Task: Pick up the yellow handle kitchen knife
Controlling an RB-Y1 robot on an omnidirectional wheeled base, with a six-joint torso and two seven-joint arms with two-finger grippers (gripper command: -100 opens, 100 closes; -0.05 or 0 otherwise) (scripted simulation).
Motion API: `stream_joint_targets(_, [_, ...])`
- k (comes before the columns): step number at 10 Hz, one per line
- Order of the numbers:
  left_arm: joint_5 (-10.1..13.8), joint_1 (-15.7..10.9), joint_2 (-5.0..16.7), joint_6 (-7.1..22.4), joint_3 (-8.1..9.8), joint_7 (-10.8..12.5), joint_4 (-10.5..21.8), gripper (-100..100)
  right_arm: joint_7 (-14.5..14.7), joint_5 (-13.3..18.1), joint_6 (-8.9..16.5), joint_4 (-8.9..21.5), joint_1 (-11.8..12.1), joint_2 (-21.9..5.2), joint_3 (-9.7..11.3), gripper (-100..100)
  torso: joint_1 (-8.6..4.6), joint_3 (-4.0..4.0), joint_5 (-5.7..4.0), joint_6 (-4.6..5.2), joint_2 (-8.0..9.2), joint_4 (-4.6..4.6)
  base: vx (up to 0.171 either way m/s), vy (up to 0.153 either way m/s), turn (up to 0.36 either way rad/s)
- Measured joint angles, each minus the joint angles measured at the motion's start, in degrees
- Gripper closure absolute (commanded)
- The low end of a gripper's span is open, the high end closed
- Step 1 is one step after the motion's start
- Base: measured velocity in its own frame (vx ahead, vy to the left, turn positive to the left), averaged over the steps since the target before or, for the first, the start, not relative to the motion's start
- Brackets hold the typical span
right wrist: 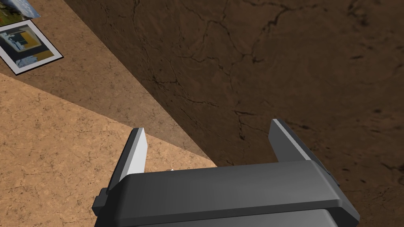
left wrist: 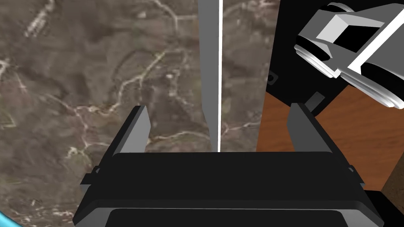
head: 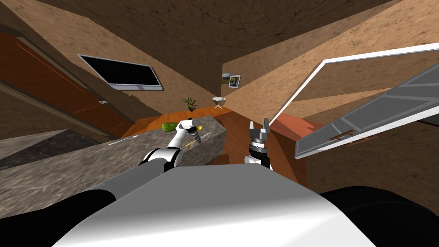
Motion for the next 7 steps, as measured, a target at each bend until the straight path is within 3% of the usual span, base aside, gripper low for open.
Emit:
stream_joint_targets(4, [-0.05,-0.02,0.05,-0.02,0.00,0.04,-0.05,100,0.00,0.00,0.00,0.00,0.00,0.00,0.00,0,0.08,-0.04,0.05,0.02,-0.04,-0.03,0.000,0.000,0.000])
stream_joint_targets(5, [-0.05,-0.03,0.05,-0.05,0.00,0.05,-0.06,0,0.00,0.00,0.00,0.00,0.00,0.00,0.00,0,0.09,-0.05,0.05,0.03,-0.05,-0.05,0.000,0.000,0.000])
stream_joint_targets(6, [-0.05,-0.03,0.06,-0.06,0.01,0.05,-0.07,100,0.00,0.00,0.00,0.00,0.00,0.00,0.00,0,0.09,-0.06,0.06,0.03,-0.06,-0.05,0.007,0.014,-0.003])
stream_joint_targets(7, [0.23,0.03,0.19,0.87,0.07,0.34,-1.08,100,0.00,0.00,0.00,0.00,0.00,0.00,0.00,0,0.14,-0.06,0.05,0.03,-0.08,-0.04,0.012,0.021,-0.002])
